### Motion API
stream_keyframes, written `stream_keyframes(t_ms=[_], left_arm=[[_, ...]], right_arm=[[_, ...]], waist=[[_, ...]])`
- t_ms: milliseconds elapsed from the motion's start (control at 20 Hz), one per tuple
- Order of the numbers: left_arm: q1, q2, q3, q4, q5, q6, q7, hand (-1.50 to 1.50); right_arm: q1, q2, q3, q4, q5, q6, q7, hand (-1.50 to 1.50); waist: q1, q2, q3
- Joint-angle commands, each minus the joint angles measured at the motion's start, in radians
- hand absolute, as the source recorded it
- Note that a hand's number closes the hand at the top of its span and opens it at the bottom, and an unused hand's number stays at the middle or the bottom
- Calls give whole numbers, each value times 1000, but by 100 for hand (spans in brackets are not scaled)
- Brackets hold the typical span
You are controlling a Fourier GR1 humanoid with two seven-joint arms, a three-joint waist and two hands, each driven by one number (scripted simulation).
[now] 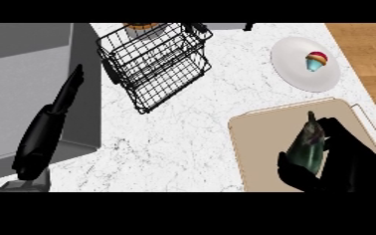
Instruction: Pick the eggplant from the tray and place it in the tiered basket
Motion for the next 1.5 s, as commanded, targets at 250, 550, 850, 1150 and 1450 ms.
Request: stream_keyframes(t_ms=[250,550,850,1150,1450], left_arm=[[-16,-2,-21,57,-8,-24,-15,0],[-48,-31,-44,73,-24,-8,-18,0],[-111,-34,-47,112,-25,-20,2,0],[-102,-31,-77,65,-18,-51,13,0],[-88,-38,-75,89,-27,-38,-27,0]], right_arm=[[-336,29,344,-112,228,225,400,150],[-559,29,259,30,112,215,476,150],[-796,29,88,222,0,162,474,150],[-999,29,-86,466,-135,104,473,150],[-1116,29,-167,780,-195,-61,409,150]], waist=[[64,19,-4],[88,26,-5],[104,33,-4],[148,35,-3],[154,44,-2]])
